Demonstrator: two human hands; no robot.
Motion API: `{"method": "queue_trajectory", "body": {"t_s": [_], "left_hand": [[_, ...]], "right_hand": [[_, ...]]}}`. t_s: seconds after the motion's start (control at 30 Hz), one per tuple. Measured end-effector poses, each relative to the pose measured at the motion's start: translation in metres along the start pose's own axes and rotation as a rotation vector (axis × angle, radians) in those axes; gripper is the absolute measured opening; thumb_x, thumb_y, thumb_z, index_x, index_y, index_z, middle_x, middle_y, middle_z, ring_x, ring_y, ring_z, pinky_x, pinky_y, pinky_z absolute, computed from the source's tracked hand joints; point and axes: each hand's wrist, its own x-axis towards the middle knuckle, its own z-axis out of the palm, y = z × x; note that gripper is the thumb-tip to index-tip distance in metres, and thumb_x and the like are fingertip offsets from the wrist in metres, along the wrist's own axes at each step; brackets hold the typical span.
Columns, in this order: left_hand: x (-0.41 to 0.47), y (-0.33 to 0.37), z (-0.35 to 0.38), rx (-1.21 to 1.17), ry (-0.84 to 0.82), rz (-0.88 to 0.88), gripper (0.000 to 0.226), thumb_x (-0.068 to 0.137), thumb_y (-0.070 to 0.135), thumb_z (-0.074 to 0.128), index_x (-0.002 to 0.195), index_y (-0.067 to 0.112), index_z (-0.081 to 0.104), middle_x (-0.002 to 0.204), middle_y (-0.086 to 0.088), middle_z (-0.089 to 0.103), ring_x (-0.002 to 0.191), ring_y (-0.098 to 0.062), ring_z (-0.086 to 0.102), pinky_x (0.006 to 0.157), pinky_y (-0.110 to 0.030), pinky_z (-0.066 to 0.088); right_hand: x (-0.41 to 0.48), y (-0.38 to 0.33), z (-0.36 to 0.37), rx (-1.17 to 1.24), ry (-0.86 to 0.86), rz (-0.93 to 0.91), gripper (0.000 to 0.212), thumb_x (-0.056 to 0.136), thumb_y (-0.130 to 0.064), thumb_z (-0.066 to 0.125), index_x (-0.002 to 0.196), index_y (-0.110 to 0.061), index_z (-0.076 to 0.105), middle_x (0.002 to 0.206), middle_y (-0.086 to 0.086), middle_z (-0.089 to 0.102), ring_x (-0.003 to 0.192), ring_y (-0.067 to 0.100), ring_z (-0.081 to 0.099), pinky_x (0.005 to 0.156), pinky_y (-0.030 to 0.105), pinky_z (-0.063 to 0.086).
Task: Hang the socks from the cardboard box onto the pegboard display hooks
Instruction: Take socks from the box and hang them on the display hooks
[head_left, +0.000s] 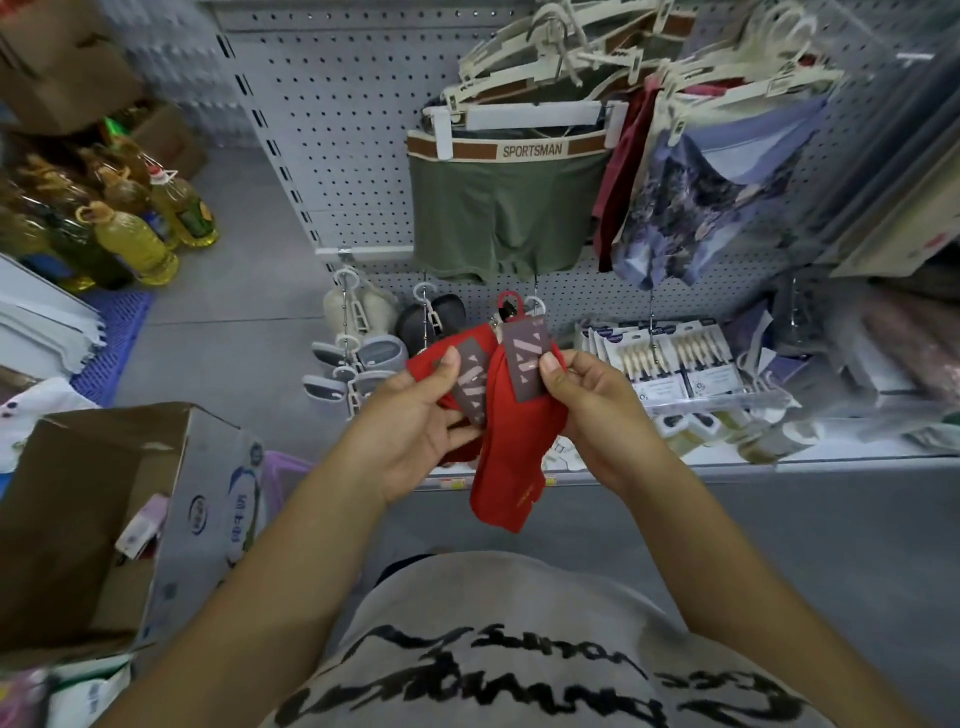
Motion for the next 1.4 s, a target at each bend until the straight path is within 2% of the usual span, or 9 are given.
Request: {"method": "queue_trajectory", "body": {"t_s": [0.33,0.47,0.57,0.63,0.77,0.87,1.07,1.27,1.4], "left_hand": [[0.006,0.054,-0.027,0.459,0.118,-0.069,0.037,0.090,0.003,0.071,0.125,0.010,0.063,0.104,-0.014,0.077,0.083,-0.025,0.078,0.062,-0.034,0.063],[0.005,0.085,-0.014,0.816,0.205,-0.033,0.035,0.089,-0.007,0.067,0.123,0.004,0.064,0.078,-0.012,0.076,0.054,-0.016,0.071,0.041,-0.021,0.050],[0.007,0.105,-0.009,0.910,0.344,0.092,0.059,0.085,-0.009,0.071,0.140,0.005,0.054,0.082,-0.010,0.072,0.040,-0.007,0.063,0.037,-0.018,0.048],[0.007,0.116,-0.010,0.972,0.419,0.191,0.067,0.081,-0.007,0.076,0.142,0.005,0.051,0.085,-0.010,0.070,0.043,-0.007,0.064,0.041,-0.019,0.049],[0.003,0.134,-0.009,0.998,0.536,0.406,0.038,0.073,0.003,0.085,0.106,0.010,0.069,0.084,-0.010,0.070,0.078,-0.030,0.070,0.066,-0.031,0.052],[-0.003,0.145,-0.001,0.833,0.518,0.528,0.026,0.075,0.003,0.086,0.090,0.007,0.066,0.082,-0.016,0.073,0.076,-0.026,0.068,0.067,-0.029,0.053],[-0.024,0.181,0.023,0.580,0.386,0.764,0.007,0.091,0.009,0.074,0.092,0.011,0.068,0.090,-0.016,0.073,0.082,-0.018,0.069,0.079,-0.030,0.058],[-0.040,0.240,0.035,0.624,0.350,1.013,0.014,0.102,0.016,0.060,0.090,0.022,0.060,0.077,0.006,0.075,0.074,-0.004,0.072,0.064,-0.018,0.055],[-0.058,0.286,0.040,0.733,0.341,1.111,0.012,0.100,0.034,0.058,0.088,0.038,0.059,0.086,0.002,0.079,0.082,-0.015,0.076,0.071,-0.031,0.062]], "right_hand": [[0.010,-0.032,0.001,-0.179,0.118,-0.125,0.008,0.097,-0.020,0.066,0.096,-0.012,0.063,0.084,0.007,0.078,0.079,0.020,0.073,0.073,0.034,0.058],[0.020,-0.058,0.011,-0.180,0.084,-0.184,0.010,0.098,-0.021,0.064,0.093,-0.015,0.060,0.072,-0.003,0.076,0.065,0.005,0.071,0.055,0.017,0.053],[0.029,-0.078,0.019,-0.180,0.050,-0.236,0.011,0.099,-0.021,0.063,0.089,-0.017,0.060,0.069,-0.004,0.074,0.061,0.003,0.067,0.054,0.016,0.050],[0.034,-0.089,0.025,-0.181,0.022,-0.265,0.010,0.099,-0.021,0.063,0.090,-0.017,0.060,0.070,-0.004,0.074,0.063,0.004,0.068,0.056,0.018,0.052],[0.041,-0.112,0.041,-0.205,-0.037,-0.297,0.009,0.099,-0.019,0.063,0.103,-0.012,0.062,0.081,0.006,0.078,0.070,0.013,0.073,0.061,0.027,0.058],[0.043,-0.131,0.055,-0.229,-0.072,-0.342,0.016,0.100,-0.016,0.061,0.113,-0.008,0.065,0.096,0.015,0.078,0.084,0.023,0.073,0.078,0.035,0.059],[0.048,-0.181,0.080,-0.302,-0.135,-0.452,0.018,0.102,-0.015,0.058,0.113,-0.003,0.065,0.100,0.012,0.077,0.089,0.017,0.073,0.082,0.029,0.059],[0.056,-0.235,0.106,-0.378,-0.180,-0.598,0.011,0.102,-0.025,0.058,0.099,-0.015,0.062,0.092,0.002,0.077,0.084,0.015,0.073,0.074,0.035,0.059],[0.060,-0.268,0.125,-0.358,-0.222,-0.657,0.014,0.102,-0.030,0.056,0.092,-0.022,0.059,0.096,0.011,0.075,0.082,0.022,0.068,0.067,0.033,0.053]]}}
